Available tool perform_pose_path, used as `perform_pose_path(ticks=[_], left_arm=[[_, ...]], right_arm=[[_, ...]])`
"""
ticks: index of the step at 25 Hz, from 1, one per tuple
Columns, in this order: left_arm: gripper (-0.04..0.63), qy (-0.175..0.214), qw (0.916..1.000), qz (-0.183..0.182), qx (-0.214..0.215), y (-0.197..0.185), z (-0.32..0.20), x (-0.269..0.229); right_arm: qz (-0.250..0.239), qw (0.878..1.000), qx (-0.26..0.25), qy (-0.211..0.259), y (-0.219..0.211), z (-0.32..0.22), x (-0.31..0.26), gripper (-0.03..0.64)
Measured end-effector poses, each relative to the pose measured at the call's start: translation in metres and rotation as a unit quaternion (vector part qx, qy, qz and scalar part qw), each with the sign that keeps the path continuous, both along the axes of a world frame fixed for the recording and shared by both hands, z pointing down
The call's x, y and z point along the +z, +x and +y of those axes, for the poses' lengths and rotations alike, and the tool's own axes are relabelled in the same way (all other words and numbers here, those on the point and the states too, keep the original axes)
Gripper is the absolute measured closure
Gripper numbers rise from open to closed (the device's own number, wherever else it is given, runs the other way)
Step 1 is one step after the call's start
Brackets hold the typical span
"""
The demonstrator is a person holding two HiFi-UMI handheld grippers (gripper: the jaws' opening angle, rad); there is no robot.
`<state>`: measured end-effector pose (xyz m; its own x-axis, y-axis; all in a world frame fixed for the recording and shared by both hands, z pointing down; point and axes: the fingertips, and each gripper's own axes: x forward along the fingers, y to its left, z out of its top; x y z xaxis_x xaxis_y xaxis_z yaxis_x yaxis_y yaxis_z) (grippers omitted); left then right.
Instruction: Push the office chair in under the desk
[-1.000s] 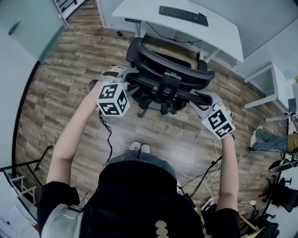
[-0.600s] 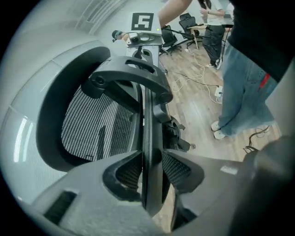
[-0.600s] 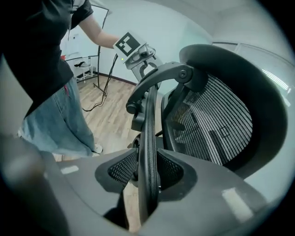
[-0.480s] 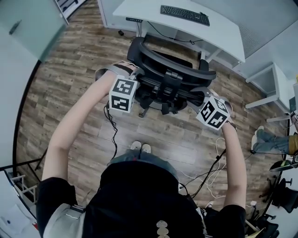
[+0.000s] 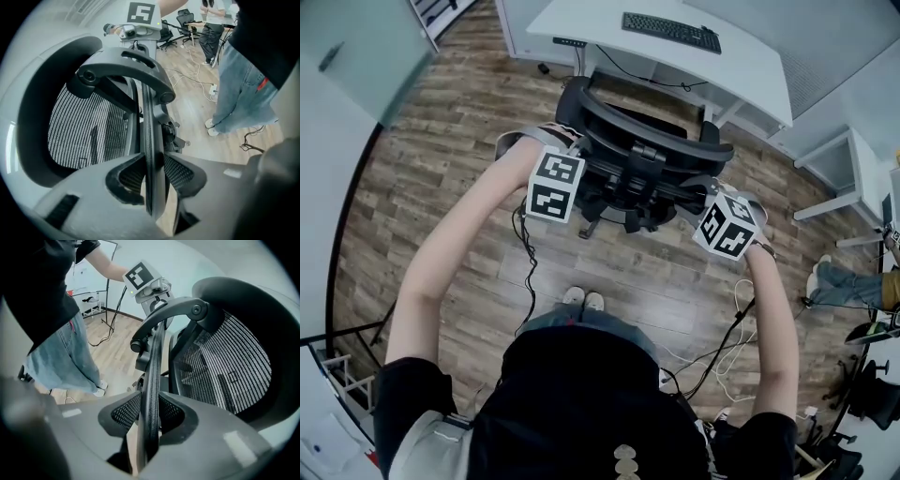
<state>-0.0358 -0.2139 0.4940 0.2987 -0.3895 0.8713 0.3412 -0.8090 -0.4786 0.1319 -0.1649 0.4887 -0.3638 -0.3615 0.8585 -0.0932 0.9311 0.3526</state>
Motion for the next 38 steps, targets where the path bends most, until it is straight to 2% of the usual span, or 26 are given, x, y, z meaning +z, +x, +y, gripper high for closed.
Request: perform_pose_path(ticks=[16,29,31,38], left_arm=[[0.463,0.003,0.999,0.044,0.01,0.002,0.001,0.001],[0.465,0.026,0.9983,0.051,-0.015,0.007,-0.015,0.017],[0.465,0.028,0.9979,0.054,-0.023,0.013,-0.029,0.016],[0.466,0.001,0.9981,0.054,-0.03,0.056,-0.116,0.006]], right_arm=[[-0.011,1.0,0.024,0.012,0.001,-0.001,0.003,0.5],[-0.014,0.998,0.025,0.048,0.007,-0.015,0.016,0.499],[-0.017,0.998,0.023,0.051,0.014,-0.029,0.016,0.499],[-0.029,0.999,0.023,0.026,0.058,-0.115,0.007,0.499]])
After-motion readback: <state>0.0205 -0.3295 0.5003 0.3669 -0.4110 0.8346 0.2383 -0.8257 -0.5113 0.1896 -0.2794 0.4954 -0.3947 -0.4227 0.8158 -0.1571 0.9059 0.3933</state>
